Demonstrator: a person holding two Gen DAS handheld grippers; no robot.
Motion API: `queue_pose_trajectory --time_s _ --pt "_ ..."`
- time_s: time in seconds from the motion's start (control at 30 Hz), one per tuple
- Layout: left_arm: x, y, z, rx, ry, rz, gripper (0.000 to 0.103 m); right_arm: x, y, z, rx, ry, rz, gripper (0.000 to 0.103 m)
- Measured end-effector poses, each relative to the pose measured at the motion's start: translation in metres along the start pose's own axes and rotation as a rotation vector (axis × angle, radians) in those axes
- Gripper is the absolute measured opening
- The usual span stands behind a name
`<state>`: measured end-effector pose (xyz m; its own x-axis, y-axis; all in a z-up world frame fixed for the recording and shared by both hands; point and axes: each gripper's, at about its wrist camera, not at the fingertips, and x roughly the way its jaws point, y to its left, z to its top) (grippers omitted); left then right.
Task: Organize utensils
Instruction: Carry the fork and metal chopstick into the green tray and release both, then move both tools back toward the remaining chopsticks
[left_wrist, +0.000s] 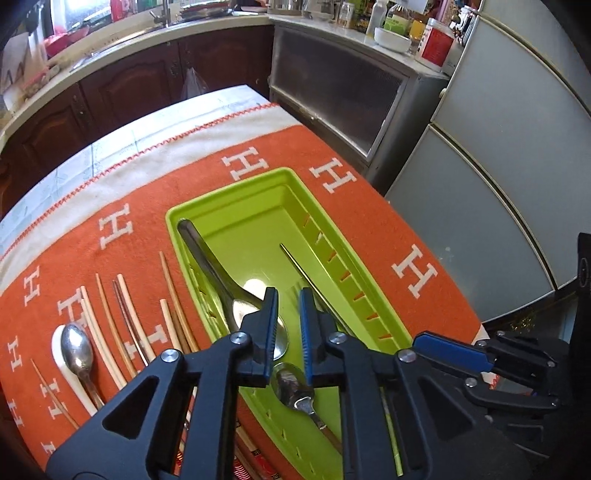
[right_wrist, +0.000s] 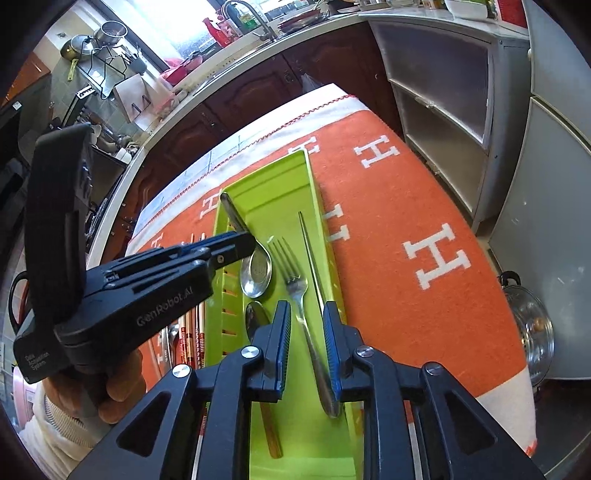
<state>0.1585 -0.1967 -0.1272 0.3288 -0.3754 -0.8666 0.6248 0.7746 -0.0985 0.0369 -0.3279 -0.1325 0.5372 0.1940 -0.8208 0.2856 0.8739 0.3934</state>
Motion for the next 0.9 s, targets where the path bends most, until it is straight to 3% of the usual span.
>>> queue_pose_trajectory --time_s 0.37,0.47,0.53,0.9 --pt "-0.046 0.028 -0.016 -0.098 -0.038 0.057 0.011 -0.002 0.012 -0.007 -0.032 0.004 -0.003 0.018" --pt "-0.063 0.041 -0.031 -0.142 -0.041 0.084 0.028 -0.003 0.018 -0.009 -0.050 0.009 -0.002 0.018" --pt "-0.076 0.050 -0.043 -0.167 -0.056 0.102 0.031 -0.004 0.022 -0.011 -0.064 0.009 -0.001 0.018" --pt "-0.135 0.109 -0.114 -0.341 -0.096 0.166 0.031 -0.007 0.057 -0.022 -0.160 0.025 -0.005 0.021"
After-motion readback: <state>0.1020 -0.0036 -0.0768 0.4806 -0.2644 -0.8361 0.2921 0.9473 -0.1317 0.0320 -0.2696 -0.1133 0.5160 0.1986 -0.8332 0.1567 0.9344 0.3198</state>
